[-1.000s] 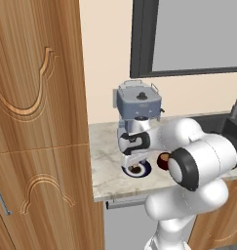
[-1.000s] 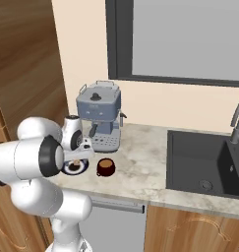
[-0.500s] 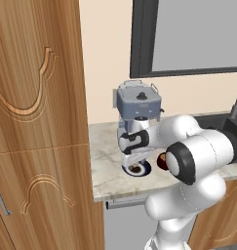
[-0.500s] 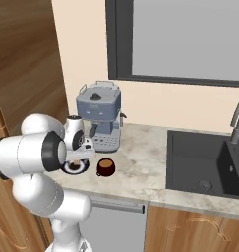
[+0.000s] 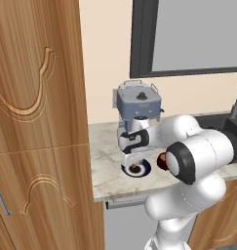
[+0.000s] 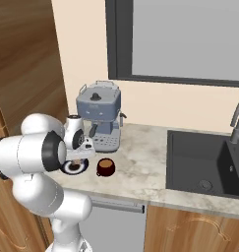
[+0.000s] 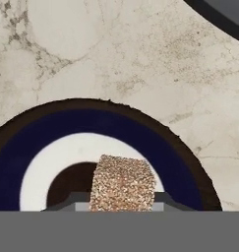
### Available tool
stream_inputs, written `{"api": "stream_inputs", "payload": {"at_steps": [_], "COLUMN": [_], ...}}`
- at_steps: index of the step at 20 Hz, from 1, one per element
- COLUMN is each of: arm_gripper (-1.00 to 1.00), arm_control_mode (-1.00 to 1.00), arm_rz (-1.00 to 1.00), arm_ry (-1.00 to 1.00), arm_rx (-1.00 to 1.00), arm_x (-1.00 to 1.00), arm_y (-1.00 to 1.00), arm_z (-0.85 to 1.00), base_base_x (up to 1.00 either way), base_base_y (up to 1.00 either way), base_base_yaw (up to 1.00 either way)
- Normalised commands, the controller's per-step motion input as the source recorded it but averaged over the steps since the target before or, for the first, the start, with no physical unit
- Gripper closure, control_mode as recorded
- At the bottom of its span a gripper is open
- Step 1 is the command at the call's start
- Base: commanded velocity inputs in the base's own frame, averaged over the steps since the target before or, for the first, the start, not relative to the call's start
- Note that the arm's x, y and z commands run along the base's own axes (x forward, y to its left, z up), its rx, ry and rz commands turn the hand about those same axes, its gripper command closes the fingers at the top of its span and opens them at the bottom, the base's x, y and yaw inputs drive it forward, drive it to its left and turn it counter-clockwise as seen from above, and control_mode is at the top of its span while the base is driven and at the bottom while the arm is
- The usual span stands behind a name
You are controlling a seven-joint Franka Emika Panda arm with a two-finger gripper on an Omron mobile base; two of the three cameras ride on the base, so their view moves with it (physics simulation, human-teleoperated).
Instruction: Take a sugar cube from the saucer and place it inside the coffee. Then, grab milk from the fridge and place it next to the coffee on the counter to sweeten the coffee.
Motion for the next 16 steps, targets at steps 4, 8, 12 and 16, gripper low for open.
{"api": "stream_inputs", "payload": {"at_steps": [4, 8, 12, 16], "arm_gripper": [1.00, 1.00, 1.00, 1.00], "arm_control_mode": [-1.00, -1.00, -1.00, -1.00], "arm_rz": [0.00, -0.02, -0.08, -0.13], "arm_ry": [-0.04, -0.17, -0.24, -0.19], "arm_rx": [0.00, 0.00, 0.00, 0.00], "arm_x": [-0.08, -0.34, -0.47, -0.39], "arm_y": [0.00, 0.00, 0.00, -0.09], "arm_z": [0.04, 0.50, 0.76, 0.77], "base_base_x": [0.00, 0.00, 0.00, 0.00], "base_base_y": [0.00, 0.00, 0.00, 0.00], "base_base_yaw": [0.00, 0.00, 0.00, 0.00]}}
